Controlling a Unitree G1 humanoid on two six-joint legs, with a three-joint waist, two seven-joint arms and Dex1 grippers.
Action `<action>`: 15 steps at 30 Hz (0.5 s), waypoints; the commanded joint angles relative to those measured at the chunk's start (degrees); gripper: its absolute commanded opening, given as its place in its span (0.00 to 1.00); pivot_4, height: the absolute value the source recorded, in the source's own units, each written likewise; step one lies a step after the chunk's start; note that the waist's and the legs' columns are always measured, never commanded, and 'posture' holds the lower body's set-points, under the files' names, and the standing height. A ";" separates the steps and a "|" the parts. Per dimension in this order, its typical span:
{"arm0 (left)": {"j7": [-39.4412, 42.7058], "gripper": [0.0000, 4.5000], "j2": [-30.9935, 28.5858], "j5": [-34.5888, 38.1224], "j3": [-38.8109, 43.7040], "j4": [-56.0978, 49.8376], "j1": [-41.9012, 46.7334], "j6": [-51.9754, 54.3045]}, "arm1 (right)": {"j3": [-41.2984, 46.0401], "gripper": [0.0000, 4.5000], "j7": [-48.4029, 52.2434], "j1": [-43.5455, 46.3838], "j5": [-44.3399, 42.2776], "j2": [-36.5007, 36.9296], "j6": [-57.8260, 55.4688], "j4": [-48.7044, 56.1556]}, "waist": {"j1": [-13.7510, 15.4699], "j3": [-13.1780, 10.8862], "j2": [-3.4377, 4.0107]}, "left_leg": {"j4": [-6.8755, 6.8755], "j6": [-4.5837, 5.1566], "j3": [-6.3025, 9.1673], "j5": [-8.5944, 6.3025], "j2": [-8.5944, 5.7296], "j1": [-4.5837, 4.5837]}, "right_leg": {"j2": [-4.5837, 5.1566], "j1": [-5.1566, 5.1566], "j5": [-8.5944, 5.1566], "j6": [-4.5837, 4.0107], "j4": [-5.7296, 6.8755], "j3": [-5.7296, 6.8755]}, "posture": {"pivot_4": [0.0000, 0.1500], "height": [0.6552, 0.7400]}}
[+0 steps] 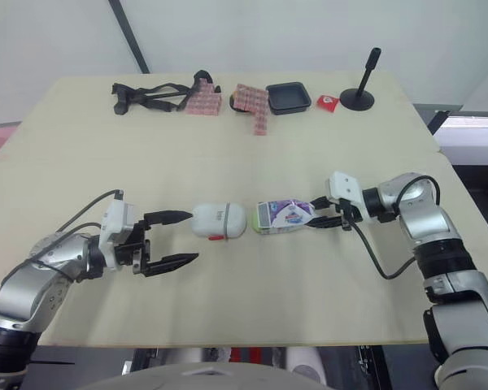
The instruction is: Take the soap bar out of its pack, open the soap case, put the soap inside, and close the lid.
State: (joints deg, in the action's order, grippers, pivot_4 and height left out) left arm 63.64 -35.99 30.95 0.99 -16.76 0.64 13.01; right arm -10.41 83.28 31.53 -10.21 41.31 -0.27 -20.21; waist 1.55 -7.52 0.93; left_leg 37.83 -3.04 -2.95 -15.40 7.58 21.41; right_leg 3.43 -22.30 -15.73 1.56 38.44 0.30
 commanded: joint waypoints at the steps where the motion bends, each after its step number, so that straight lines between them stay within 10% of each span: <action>1: -0.29 1.00 -0.57 0.53 1.12 -1.31 -0.13 0.01 | 1.44 0.38 0.33 0.73 -0.35 2.97 -2.62 5.03 | -0.01 0.00 0.00 | 0.00 0.00 0.00 0.00 0.00 0.00 | 0.00 0.00 0.08 0.14 0.00 0.00 | 1.00 1.00; 15: -0.05 1.00 -0.84 0.31 1.05 -0.66 0.39 0.27 | 2.91 0.38 0.45 -1.02 -0.84 10.72 -9.44 11.91 | 0.22 0.00 -0.01 | 0.00 -0.03 -0.14 0.01 0.03 0.01 | 0.00 0.00 0.11 0.20 -0.02 -0.05 | 1.00 1.00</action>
State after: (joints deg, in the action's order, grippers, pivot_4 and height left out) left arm 63.54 -36.11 30.94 1.09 -16.71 0.56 13.37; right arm -10.25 83.39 30.67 -10.14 50.42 -10.20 -9.51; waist 1.77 -7.52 0.93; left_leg 37.83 -3.07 -3.12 -15.39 7.61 21.42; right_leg 3.44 -22.30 -15.62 1.75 38.42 0.24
